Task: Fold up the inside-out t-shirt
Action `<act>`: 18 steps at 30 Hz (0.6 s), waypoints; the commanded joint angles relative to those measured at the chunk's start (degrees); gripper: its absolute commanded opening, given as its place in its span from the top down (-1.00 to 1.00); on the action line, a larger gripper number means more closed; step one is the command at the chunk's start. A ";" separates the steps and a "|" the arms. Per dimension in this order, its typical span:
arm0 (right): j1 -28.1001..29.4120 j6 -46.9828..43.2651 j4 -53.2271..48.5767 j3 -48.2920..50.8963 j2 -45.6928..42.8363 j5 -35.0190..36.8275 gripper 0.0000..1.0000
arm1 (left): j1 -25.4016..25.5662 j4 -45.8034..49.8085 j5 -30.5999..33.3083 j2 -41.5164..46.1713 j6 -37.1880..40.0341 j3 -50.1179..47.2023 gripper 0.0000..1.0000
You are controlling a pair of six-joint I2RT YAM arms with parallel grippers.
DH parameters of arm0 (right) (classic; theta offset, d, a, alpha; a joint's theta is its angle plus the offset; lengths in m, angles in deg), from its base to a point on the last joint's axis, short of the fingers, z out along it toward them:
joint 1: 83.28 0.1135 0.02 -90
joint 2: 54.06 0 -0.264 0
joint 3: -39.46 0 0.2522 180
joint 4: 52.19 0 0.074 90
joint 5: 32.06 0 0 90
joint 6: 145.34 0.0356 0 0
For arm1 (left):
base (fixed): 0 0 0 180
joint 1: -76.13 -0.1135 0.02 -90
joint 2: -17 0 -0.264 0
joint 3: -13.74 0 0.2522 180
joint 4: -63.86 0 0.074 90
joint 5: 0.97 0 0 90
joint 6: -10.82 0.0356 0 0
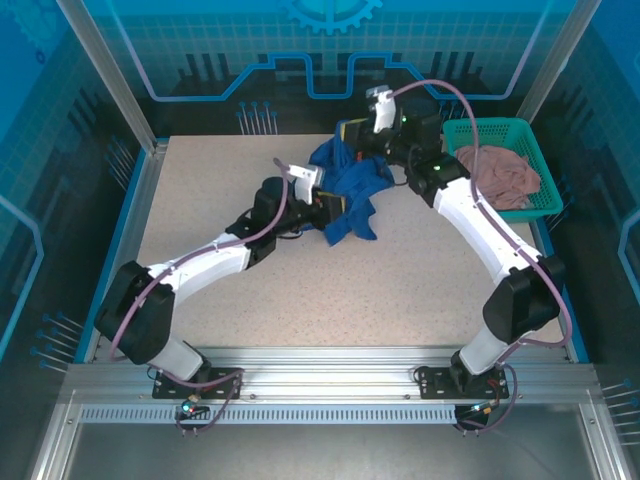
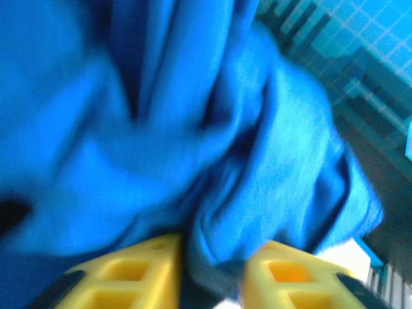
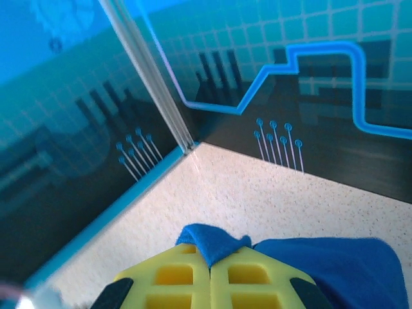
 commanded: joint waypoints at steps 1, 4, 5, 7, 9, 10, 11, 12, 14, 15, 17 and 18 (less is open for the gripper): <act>-2.88 13.49 2.26 -6.17 1.17 -1.34 1.00 | 5.23 -4.93 -1.52 -0.29 10.93 -5.54 0.63; -4.82 18.77 3.61 -9.14 2.21 -6.00 1.00 | 6.50 -1.17 0.97 -1.79 15.57 -7.03 0.67; -5.39 18.86 3.41 -9.72 2.18 -7.29 1.00 | 6.38 -0.31 1.83 -1.57 16.75 -7.67 0.64; -6.01 14.72 -0.40 -11.13 1.91 -9.73 1.00 | 5.64 -1.01 2.50 1.04 16.24 -9.71 0.46; -6.07 5.62 -5.98 -12.22 1.80 -12.98 1.00 | 3.36 -3.10 0.41 5.84 11.86 -11.93 0.18; -6.05 2.25 -7.45 -11.68 1.58 -14.52 1.00 | 2.03 -3.60 -0.82 7.88 9.60 -12.47 0.08; -6.05 -0.23 -9.33 -10.92 1.27 -14.75 1.00 | 0.25 -4.30 -2.25 9.96 6.44 -12.77 0.01; -6.08 -2.29 -10.60 -10.07 0.99 -15.11 1.00 | -1.39 -4.38 -2.93 11.43 3.51 -12.40 -0.06; -5.96 -3.89 -10.94 -8.41 0.78 -16.84 1.00 | -3.30 -2.71 -3.02 12.75 -0.09 -10.36 -0.20; -5.76 -3.98 -10.80 -7.70 0.81 -17.66 1.00 | -3.44 -0.74 -2.06 12.99 0.32 -8.62 -0.27; -5.36 -4.44 -11.31 -7.45 1.08 -18.02 1.00 | -3.51 3.23 0.74 12.24 2.09 -5.10 -0.38; -5.02 -4.53 -11.33 -7.27 1.16 -17.83 1.00 | -3.63 4.78 1.72 11.54 3.04 -3.34 -0.42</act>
